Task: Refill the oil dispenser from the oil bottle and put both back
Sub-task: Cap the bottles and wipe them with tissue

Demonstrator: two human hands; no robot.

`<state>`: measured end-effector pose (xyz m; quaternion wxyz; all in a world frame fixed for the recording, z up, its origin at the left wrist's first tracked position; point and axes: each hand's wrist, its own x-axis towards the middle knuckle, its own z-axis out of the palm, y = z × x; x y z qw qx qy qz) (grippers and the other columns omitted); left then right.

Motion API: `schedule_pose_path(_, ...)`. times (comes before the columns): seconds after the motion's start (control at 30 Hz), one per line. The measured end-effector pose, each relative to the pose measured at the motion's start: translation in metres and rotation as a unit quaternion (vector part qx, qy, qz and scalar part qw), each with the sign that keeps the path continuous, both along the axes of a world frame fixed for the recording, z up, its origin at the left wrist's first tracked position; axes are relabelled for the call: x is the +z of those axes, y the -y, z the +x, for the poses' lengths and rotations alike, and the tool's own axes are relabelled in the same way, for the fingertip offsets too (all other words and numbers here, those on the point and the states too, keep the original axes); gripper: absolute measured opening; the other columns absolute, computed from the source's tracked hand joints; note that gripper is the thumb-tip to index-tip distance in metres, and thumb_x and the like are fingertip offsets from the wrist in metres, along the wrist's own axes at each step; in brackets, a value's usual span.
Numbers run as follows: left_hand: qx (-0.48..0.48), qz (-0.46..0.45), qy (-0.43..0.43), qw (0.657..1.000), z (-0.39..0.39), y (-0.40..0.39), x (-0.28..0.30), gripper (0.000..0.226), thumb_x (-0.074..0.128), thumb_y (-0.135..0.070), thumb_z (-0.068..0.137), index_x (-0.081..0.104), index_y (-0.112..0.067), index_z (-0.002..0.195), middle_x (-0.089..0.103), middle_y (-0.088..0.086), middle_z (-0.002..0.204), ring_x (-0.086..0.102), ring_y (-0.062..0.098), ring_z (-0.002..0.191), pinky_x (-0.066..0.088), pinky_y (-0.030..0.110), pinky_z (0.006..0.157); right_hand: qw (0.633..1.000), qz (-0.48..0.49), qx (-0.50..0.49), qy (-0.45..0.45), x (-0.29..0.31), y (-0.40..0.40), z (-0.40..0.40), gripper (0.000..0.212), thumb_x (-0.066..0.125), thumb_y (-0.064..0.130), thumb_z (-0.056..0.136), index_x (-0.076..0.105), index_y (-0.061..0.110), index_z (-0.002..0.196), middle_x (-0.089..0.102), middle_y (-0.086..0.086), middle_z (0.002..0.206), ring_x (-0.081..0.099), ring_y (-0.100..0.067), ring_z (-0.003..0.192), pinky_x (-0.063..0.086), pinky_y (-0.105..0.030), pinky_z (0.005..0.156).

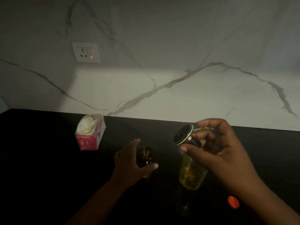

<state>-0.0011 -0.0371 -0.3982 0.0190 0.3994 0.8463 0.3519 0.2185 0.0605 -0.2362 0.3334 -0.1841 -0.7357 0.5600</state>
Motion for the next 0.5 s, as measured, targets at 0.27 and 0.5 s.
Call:
schedule_pose_path(0.27,-0.103,-0.06,0.042,0.992,-0.033,-0.005,-0.002,0.108,0.067,-0.076,0.068,0.017,-0.031,0.153,0.033,-0.006,0.157,0.028,0.015,0.145,0.015,0.042,0.122,0.97,0.138,-0.019,0.2,-0.06,0.005,-0.092,0.023,0.072,0.012,0.083,0.066,0.029,0.096,0.068,0.013,0.092,0.065,0.003,0.084,0.049,-0.006,0.07)
schedule_pose_path(0.5,-0.17,-0.034,0.081,0.982,-0.043,-0.01,-0.014,0.074,0.065,-0.073,0.072,0.046,-0.036,0.133,0.059,-0.015,0.128,0.051,0.01,0.125,0.029,0.041,0.114,0.881,0.306,-0.003,0.361,-0.088,-0.005,-0.144,0.037,0.059,0.006,0.087,0.064,0.02,0.121,0.055,-0.004,0.115,0.058,-0.018,0.104,0.04,-0.012,0.08)
